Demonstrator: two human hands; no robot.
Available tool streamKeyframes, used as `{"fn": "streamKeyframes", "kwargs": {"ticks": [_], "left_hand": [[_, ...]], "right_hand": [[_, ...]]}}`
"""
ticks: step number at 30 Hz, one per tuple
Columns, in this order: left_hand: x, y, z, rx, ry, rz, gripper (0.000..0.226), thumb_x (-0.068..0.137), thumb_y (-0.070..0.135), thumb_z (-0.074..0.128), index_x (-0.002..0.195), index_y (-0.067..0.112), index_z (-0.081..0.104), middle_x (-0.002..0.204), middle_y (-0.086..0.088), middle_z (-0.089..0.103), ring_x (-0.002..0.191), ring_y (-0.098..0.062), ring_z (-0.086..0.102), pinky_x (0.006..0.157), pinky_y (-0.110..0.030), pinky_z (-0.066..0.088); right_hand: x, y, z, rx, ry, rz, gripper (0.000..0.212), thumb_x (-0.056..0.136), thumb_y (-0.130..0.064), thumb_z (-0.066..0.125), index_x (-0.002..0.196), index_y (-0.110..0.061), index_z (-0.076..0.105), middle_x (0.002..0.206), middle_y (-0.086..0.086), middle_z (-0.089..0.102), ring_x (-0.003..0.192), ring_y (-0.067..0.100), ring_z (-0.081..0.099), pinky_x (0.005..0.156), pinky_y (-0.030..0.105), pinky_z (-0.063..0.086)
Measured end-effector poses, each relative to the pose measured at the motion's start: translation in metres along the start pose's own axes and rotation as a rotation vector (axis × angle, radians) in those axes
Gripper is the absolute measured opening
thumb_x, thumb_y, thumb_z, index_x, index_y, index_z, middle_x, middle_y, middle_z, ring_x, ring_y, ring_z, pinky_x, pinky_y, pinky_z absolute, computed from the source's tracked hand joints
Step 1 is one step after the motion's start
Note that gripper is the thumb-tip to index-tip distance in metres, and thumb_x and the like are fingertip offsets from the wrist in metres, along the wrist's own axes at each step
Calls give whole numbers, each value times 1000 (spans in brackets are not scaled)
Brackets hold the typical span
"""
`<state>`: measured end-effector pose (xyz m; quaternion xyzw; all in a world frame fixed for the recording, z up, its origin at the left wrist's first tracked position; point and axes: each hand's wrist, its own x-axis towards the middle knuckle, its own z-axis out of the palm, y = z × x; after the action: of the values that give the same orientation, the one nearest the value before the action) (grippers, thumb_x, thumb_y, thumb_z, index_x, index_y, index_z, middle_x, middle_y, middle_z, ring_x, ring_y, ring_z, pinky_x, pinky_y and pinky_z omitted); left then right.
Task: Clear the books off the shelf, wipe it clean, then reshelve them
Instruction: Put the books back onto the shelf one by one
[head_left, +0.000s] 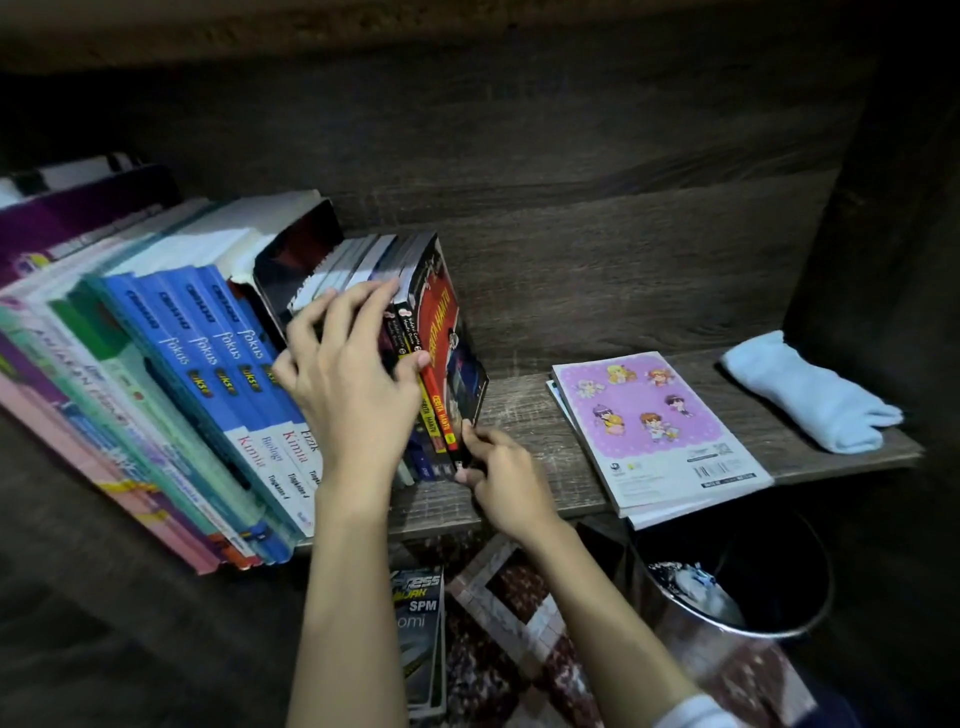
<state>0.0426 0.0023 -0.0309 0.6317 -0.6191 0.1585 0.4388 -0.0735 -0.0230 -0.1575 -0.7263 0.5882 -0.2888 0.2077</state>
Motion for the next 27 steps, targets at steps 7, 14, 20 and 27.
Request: {"fn": "streamKeyframes", "kwargs": {"ticks": [7, 14, 20, 27], "left_hand": [[-10, 3, 6, -31, 11, -7, 64, 80, 19, 70, 139, 26, 45, 142, 8, 45, 138, -20, 25, 107, -44, 17], [-25, 19, 13, -185, 153, -4, 55, 86, 15, 58, 139, 19, 43, 147, 2, 40, 139, -17, 23, 108, -37, 13], [-42, 54, 27, -532, 280, 3, 17, 89, 6, 55, 101, 7, 66, 100, -2, 63, 89, -5, 54, 82, -19, 43], [-78, 96, 55, -441, -503, -345, 30, 94, 35, 51, 97, 11, 67, 94, -10, 70, 93, -29, 63, 73, -29, 42]], "right_hand": [[-4, 0, 4, 102, 57, 23, 50, 91, -12, 60, 138, -20, 47, 143, -2, 46, 105, -5, 51, 95, 13, 36], [-11, -4, -29, 146, 35, -36, 60, 85, 6, 49, 142, -12, 41, 154, 2, 27, 138, 20, 32, 111, 19, 19], [-30, 29, -92, -38, 481, 207, 38, 88, -7, 50, 124, -9, 60, 134, 9, 50, 124, 28, 43, 102, 34, 32], [-62, 86, -125, -310, 346, 666, 68, 94, -46, 46, 143, -2, 30, 149, 15, 33, 139, 31, 25, 112, 41, 22]]}}
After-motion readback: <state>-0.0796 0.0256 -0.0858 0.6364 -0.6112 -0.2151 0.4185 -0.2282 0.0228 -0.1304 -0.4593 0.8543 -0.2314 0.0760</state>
